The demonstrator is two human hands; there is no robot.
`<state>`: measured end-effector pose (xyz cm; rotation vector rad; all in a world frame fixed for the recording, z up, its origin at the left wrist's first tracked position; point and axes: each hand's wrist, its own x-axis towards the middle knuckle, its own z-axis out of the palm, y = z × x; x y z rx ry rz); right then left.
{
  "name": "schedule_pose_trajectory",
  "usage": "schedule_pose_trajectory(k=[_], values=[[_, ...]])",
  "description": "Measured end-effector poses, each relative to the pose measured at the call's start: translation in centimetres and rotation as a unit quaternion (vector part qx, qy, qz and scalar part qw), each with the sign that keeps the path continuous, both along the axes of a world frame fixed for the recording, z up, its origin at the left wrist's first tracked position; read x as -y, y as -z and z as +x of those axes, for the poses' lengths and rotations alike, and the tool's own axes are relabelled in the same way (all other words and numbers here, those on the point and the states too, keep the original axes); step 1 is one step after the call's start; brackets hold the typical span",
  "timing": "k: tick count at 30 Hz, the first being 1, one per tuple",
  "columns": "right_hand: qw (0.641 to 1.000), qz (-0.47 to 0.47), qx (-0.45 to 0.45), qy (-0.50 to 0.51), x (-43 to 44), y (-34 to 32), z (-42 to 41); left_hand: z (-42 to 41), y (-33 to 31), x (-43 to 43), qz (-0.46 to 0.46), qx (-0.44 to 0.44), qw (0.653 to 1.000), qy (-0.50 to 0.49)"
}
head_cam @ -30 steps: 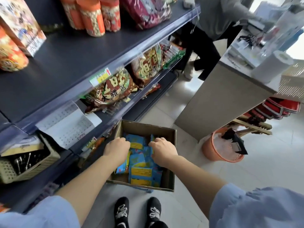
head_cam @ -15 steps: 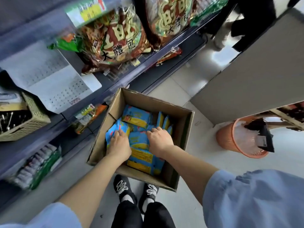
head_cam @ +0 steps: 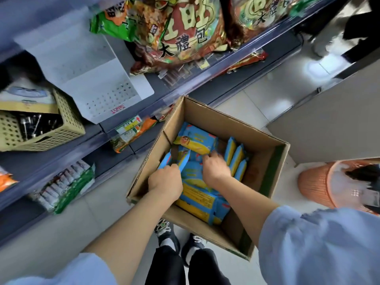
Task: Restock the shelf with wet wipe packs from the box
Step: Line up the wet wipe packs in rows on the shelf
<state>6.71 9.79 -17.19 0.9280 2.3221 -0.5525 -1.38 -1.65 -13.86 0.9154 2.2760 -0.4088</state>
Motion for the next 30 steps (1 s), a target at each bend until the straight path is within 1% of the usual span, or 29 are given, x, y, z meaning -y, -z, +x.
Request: schedule_pose_trajectory(k=[4,7,9,15,19,23,27,30], values=[[0.999,0.03,-0.001,-0.009,-0.2,-0.7,-0.8,-0.5,-1.3,-0.1,0.071,-0.017,0.997,0.005],[1.0,-0.004,-0.024,0.014,-0.5,-2.1,-1.0,-1.1,-2.3,0.6,0.137,-0.029,0.99,0.0],[0.999,-0.013,-0.043,0.017,-0.5,-3.3,-0.6,-1.4,-3.3,1.0,0.175,-0.027,0.984,-0.013],[0.996,0.011,-0.087,-0.022,-1.3,-8.7,0.0,-1.5,-8.0,1.4,0.251,-0.024,0.966,-0.057],[0.992,0.01,-0.114,-0.05,-2.2,-13.6,-0.4,-2.2,-12.2,2.3,0.334,-0.021,0.935,-0.118],[0.985,0.001,-0.152,-0.078,-2.3,-18.6,-1.7,-3.9,-17.3,3.7,0.398,-0.027,0.905,-0.151],[0.973,0.008,-0.191,-0.126,-1.1,-23.7,-4.1,-5.7,-23.1,6.7,0.411,-0.071,0.891,-0.179],[0.965,-0.009,-0.219,-0.143,0.7,-27.7,-6.1,-7.2,-27.5,9.8,0.434,-0.105,0.871,-0.207]])
